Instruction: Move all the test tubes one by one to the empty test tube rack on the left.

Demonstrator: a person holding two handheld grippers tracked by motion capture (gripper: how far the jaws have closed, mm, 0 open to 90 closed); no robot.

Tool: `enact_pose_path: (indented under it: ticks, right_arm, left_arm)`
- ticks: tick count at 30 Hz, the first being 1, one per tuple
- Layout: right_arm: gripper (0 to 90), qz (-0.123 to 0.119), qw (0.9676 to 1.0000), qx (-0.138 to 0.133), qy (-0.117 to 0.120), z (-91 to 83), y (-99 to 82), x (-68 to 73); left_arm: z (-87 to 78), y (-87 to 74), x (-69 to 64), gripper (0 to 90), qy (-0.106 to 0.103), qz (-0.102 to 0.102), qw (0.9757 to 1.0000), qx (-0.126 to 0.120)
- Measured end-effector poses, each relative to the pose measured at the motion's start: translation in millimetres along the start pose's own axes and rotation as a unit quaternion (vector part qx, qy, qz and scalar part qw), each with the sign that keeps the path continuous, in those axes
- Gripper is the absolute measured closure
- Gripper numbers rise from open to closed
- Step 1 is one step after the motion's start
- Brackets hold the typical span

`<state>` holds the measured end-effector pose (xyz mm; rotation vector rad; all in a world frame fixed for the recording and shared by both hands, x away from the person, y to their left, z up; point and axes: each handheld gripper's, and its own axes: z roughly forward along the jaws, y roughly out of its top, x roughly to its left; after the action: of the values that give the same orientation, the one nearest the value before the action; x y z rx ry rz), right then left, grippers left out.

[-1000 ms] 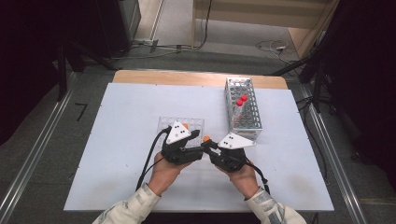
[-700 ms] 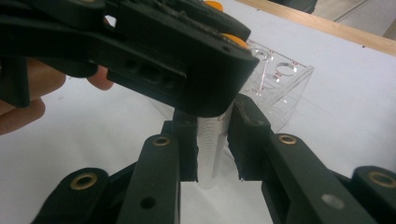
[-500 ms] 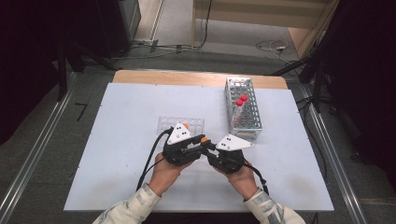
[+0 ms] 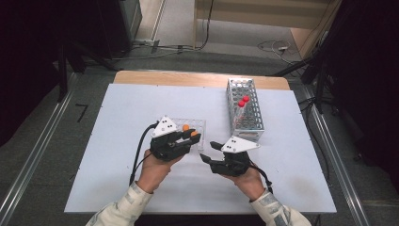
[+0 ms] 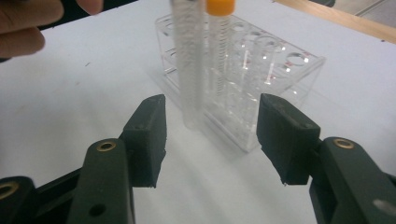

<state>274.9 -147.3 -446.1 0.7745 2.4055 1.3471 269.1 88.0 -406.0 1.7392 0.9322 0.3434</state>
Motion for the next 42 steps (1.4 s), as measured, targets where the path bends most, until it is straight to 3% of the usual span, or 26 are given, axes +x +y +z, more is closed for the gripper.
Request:
enact_pose_path:
  ticks: [8,15,31,42]
  right_arm:
    - [40.4,0.017,0.9997,-0.008,-0.018,-9.9,-2.4,-13.7]
    - [39.6,0.027,0.9992,-0.01,-0.029,-12.5,-2.9,-21.1]
    - [27.4,0.05,0.998,-0.003,-0.038,-10.6,-3.1,-26.5]
    - [27.2,0.051,0.9979,-0.004,-0.041,-10.2,-3.2,-25.5]
  left_arm:
    - [-21.0,10.6,18.7,69.2,0.017,-0.013,0.9997,-0.014]
    - [-33.2,16.9,27.1,69.2,0.047,-0.016,0.998,-0.039]
    - [-24.5,19.7,28.0,69.2,0.094,0.011,0.994,-0.055]
    - [-14.5,11.7,31.2,69.2,0.101,0.013,0.9936,-0.049]
